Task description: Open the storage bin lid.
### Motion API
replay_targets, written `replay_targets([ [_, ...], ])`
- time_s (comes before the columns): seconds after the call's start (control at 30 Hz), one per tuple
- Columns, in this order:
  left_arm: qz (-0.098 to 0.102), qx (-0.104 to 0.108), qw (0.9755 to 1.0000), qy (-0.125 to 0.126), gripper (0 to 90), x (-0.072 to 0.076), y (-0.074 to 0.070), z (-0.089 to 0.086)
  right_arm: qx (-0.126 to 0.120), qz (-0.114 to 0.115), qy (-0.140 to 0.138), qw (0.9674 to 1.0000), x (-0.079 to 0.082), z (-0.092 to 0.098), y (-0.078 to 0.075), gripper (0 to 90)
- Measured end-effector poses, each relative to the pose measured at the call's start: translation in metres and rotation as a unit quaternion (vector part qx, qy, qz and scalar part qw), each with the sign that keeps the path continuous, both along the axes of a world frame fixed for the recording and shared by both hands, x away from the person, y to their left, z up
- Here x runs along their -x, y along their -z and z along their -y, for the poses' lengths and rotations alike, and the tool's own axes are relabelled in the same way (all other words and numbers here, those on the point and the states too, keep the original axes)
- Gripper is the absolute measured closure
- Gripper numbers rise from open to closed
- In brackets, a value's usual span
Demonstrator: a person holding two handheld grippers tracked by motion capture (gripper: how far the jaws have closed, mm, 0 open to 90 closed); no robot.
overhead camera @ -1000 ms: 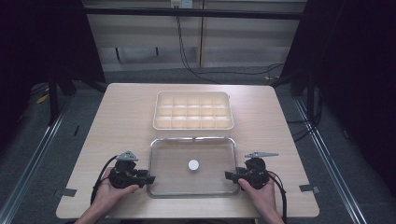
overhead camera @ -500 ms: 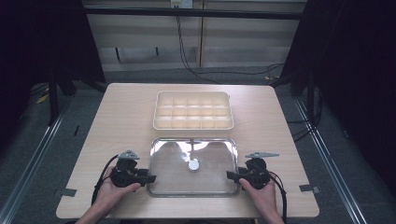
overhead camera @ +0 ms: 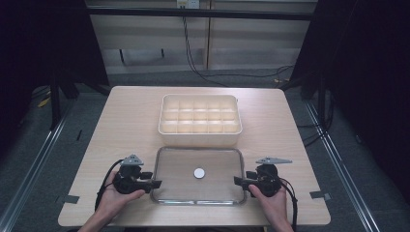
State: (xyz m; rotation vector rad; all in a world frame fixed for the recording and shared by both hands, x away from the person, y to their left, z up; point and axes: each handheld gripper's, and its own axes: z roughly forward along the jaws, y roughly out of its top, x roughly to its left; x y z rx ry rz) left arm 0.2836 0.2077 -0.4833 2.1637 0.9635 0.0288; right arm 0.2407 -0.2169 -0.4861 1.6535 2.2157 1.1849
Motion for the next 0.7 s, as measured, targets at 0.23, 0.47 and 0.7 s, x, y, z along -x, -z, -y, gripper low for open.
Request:
replay_targets([
  [0.23, 0.042, 0.047, 0.9980, -0.004, 32.2, 0.008, -0.016, -0.013, -0.038, 0.061, -0.031, 0.9969, 0.007, 0.012, -0.016, 33.0],
  [0.47, 0.081, 0.052, 0.9952, -0.011, 29.1, 0.020, -0.028, -0.027, -0.033, 0.101, -0.035, 0.9937, 0.020, 0.028, -0.027, 30.5],
  [0.7, 0.115, 0.072, 0.9876, -0.079, 23.9, 0.014, -0.030, -0.046, -0.039, 0.152, 0.000, 0.9877, 0.028, 0.050, -0.036, 24.0],
])
